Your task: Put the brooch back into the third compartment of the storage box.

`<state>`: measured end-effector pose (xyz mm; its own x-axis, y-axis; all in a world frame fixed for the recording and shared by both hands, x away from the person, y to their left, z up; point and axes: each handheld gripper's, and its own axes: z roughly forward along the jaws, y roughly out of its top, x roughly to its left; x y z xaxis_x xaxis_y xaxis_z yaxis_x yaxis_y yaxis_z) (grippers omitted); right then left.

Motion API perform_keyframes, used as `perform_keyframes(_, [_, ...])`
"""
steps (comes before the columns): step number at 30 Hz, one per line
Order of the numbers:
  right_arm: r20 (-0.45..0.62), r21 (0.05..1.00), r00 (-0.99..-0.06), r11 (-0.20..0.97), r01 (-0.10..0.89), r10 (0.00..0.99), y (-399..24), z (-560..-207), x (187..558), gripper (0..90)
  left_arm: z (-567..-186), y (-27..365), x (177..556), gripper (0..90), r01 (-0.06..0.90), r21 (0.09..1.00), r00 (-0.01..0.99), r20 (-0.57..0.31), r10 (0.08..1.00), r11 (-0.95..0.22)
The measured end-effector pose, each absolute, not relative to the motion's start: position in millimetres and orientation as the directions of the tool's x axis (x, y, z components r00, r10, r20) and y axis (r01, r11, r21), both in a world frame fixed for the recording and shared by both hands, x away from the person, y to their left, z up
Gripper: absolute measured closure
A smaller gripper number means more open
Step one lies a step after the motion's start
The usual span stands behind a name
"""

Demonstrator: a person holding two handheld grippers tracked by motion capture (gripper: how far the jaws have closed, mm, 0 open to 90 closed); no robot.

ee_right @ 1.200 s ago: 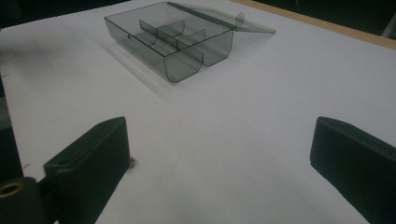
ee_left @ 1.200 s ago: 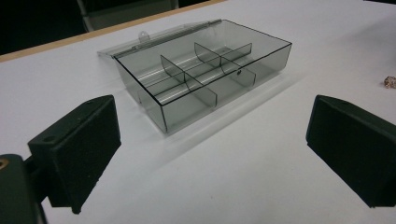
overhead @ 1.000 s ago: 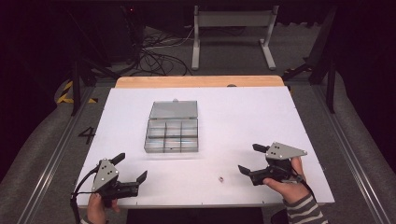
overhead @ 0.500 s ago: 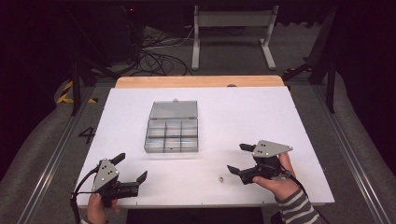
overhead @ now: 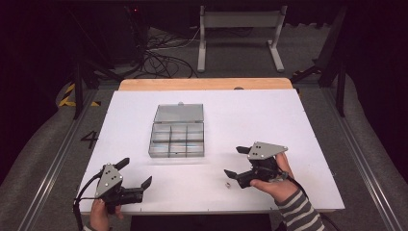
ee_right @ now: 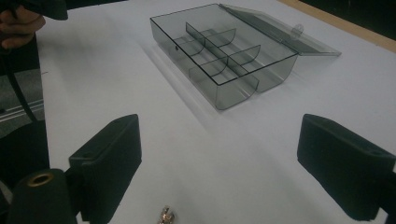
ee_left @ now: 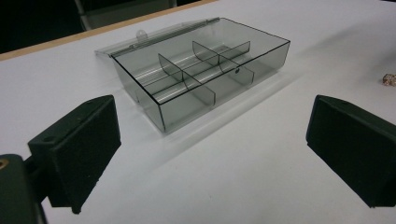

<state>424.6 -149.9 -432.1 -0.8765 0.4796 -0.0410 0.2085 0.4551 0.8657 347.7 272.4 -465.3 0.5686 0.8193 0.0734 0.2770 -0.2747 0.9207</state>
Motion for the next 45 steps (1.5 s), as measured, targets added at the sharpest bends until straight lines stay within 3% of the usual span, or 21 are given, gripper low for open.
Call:
perform_keyframes(18, [-0.057, 0.837, -0.89, 0.508, 0.205, 0.453, -139.4, -431.6, 424.0, 17.4, -465.8, 271.4, 347.5, 3.5, 0.282, 0.92, 0.573, 0.066, 0.817, -0.272])
perform_keyframes(29, [-0.083, 0.77, -0.9, 0.6, 0.215, 0.429, -132.8, -432.4, 423.5, 31.0, -466.0, 271.3, 348.0, 3.6, 0.284, 0.916, 0.577, 0.071, 0.814, -0.282])
perform_keyframes(36, [-0.052, 0.702, -0.9, 0.657, 0.275, 0.433, -128.0, -437.7, 424.6, 38.9, -465.9, 271.7, 347.9, 3.5, 0.283, 0.917, 0.576, 0.073, 0.814, -0.282])
perform_keyframes(45, [-0.029, 0.651, -0.917, 0.704, 0.284, 0.397, -122.4, -441.6, 423.6, 40.3, -466.0, 271.4, 347.8, 3.5, 0.285, 0.916, 0.578, 0.07, 0.813, -0.281])
